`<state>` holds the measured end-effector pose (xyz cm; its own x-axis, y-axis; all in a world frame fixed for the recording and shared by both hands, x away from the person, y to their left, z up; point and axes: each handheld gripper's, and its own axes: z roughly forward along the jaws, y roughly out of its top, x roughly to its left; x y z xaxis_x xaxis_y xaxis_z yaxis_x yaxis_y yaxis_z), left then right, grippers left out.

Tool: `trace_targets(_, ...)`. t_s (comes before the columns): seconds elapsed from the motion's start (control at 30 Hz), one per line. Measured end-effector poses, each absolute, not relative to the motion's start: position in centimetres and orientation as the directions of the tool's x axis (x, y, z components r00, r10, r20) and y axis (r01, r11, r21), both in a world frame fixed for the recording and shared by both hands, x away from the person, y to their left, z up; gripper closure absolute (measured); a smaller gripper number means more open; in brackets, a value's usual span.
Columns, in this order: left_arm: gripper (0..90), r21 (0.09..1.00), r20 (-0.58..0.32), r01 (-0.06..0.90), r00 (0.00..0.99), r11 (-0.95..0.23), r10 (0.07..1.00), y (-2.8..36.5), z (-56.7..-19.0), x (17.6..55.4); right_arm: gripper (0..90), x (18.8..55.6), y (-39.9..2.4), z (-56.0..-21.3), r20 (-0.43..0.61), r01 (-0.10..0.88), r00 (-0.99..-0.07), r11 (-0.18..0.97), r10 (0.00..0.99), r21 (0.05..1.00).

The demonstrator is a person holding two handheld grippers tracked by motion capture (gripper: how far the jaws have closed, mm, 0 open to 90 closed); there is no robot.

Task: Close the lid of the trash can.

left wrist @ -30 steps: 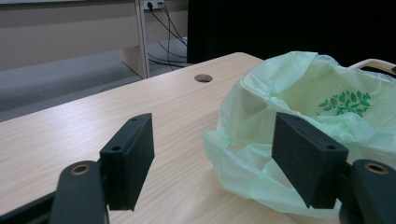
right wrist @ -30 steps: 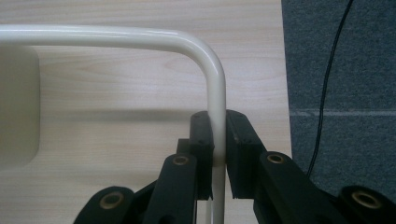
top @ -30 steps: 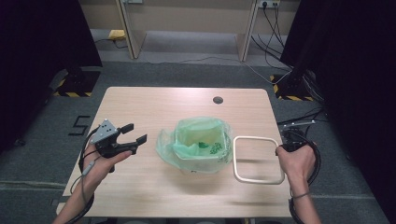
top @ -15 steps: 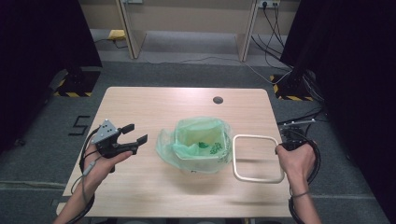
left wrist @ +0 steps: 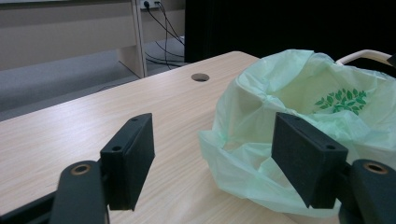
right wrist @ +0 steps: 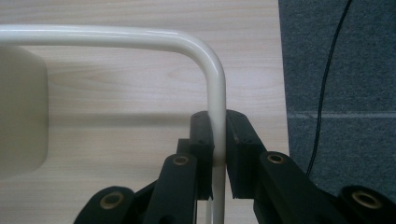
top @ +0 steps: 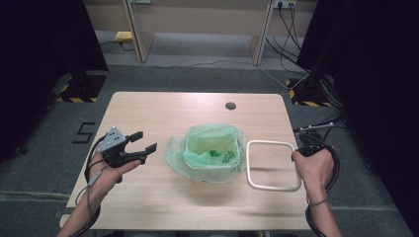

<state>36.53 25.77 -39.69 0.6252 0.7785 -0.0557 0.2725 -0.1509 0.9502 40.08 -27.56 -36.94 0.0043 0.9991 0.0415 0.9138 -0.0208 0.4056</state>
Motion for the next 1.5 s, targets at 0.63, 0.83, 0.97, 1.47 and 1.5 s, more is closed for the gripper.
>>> trace_targets(0.63,29.0,0.951,-0.053,0.268,0.629,-0.153,0.776,25.6,-39.5,36.5,82.0,40.3,-27.6,-35.7,0.033,0.909,0.009,-0.022,0.999,0.416)
trace_targets(0.83,29.0,0.951,-0.050,0.267,0.631,-0.156,0.774,25.5,-39.5,36.6,82.0,40.4,-27.7,-35.4,0.030,0.909,0.008,-0.020,1.000,0.416)
trace_targets(0.97,29.1,0.951,-0.050,0.267,0.633,-0.157,0.773,25.4,-39.5,36.6,82.0,40.5,-27.7,-35.2,0.030,0.909,0.008,-0.020,1.000,0.417)
trace_targets(1.47,29.1,0.952,-0.047,0.264,0.634,-0.158,0.772,25.3,-39.3,36.6,82.0,40.8,-27.6,-34.6,0.030,0.908,0.010,-0.022,0.999,0.419)
trace_targets(1.5,29.1,0.951,-0.047,0.264,0.634,-0.159,0.772,25.3,-39.3,36.6,82.0,40.9,-27.6,-34.6,0.029,0.908,0.012,-0.023,0.999,0.418)
